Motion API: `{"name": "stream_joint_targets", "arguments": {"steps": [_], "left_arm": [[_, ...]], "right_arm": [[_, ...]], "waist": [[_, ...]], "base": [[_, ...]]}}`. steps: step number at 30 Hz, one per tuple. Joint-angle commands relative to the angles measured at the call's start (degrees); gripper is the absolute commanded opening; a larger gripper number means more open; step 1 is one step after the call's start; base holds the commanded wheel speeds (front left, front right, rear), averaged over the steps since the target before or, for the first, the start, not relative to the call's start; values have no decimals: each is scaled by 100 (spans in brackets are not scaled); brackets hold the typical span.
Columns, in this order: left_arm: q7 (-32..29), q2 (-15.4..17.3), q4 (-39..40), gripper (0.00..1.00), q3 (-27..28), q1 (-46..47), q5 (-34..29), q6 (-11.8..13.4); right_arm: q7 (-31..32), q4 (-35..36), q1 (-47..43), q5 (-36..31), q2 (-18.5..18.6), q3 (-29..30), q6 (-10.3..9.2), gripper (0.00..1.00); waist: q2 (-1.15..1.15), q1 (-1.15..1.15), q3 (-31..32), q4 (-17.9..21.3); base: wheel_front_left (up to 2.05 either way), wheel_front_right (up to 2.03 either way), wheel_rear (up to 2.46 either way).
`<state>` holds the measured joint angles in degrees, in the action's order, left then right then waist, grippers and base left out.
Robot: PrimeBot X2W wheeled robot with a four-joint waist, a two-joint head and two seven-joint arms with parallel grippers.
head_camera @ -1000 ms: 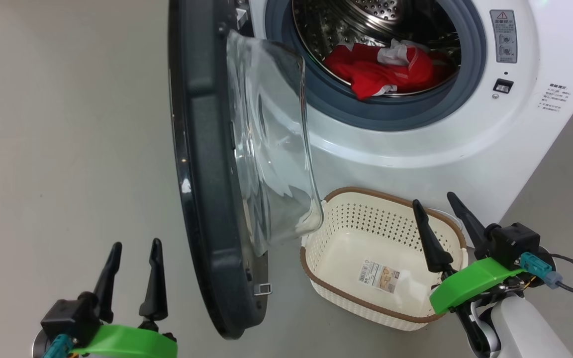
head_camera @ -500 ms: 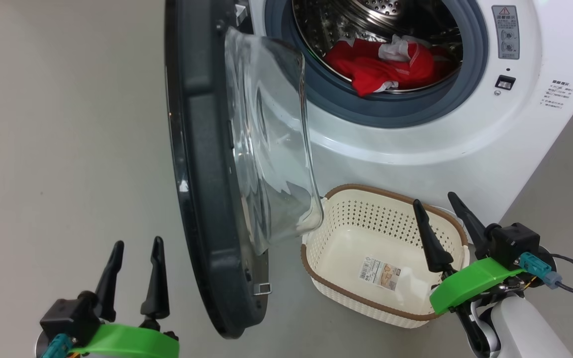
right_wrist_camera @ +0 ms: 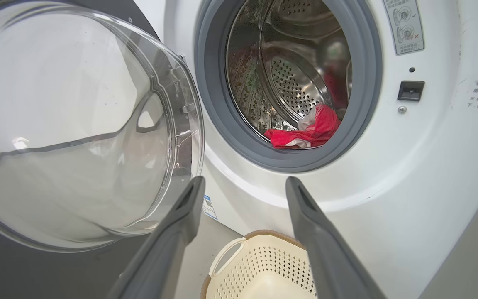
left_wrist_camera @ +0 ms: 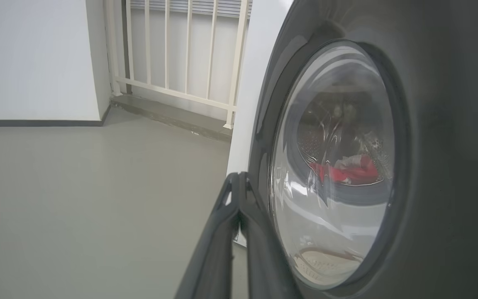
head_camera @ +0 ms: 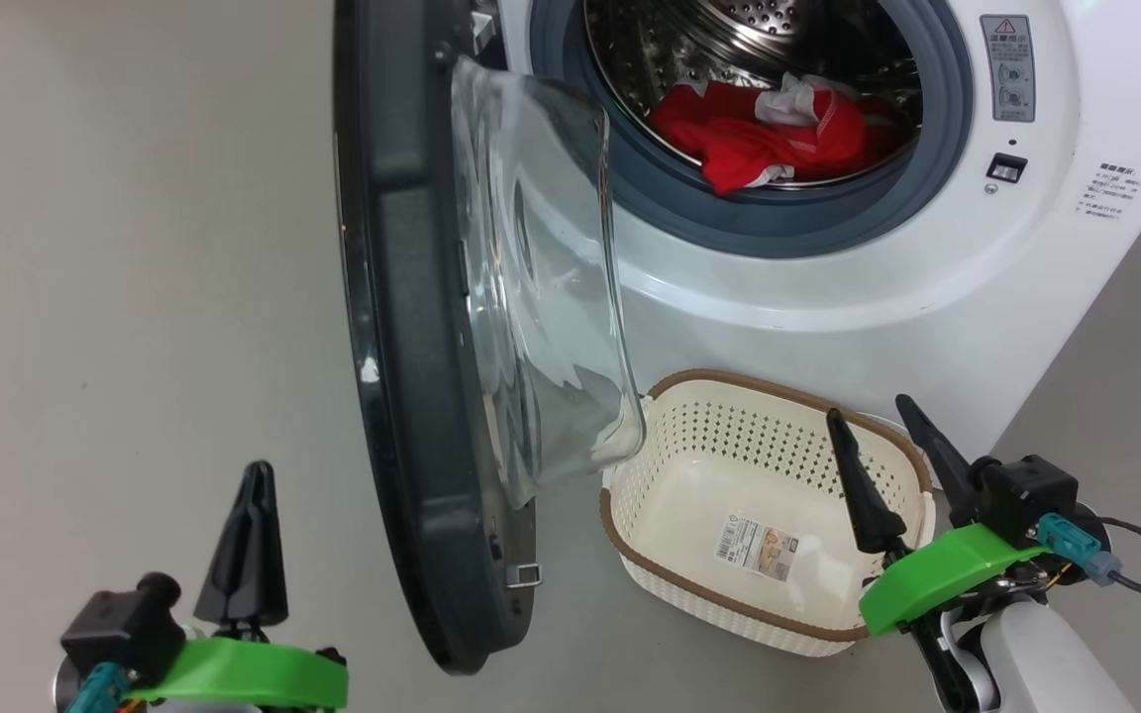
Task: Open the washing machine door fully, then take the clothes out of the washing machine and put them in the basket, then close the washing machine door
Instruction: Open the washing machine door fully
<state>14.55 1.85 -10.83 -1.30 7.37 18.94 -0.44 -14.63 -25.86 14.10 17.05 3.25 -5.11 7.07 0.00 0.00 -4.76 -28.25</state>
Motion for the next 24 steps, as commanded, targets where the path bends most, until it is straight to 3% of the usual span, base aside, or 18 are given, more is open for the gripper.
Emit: {"name": "stream_joint_targets", "arguments": {"steps": [1, 11, 16, 24], "left_arm": [[45, 103, 199, 0, 212, 234, -41, 29], [45, 103, 1924, 0, 195, 452, -297, 133], [45, 103, 2764, 0, -84, 582, -393, 96], [-18, 103, 2949, 0, -988, 562, -461, -185]], "right_arm": [[-37, 143, 6, 3, -36, -108, 42, 100], [-37, 115, -85, 174, -36, 4, 42, 100], [-37, 101, -128, 192, -36, -1, 42, 100], [-37, 83, -147, 219, -37, -46, 42, 100]], "waist": [[0, 0, 3, -3], [0, 0, 76, 8], [0, 0, 113, 46], [0, 0, 134, 141]], "base": [[0, 0, 0], [0, 0, 0], [0, 0, 0], [0, 0, 0]]}}
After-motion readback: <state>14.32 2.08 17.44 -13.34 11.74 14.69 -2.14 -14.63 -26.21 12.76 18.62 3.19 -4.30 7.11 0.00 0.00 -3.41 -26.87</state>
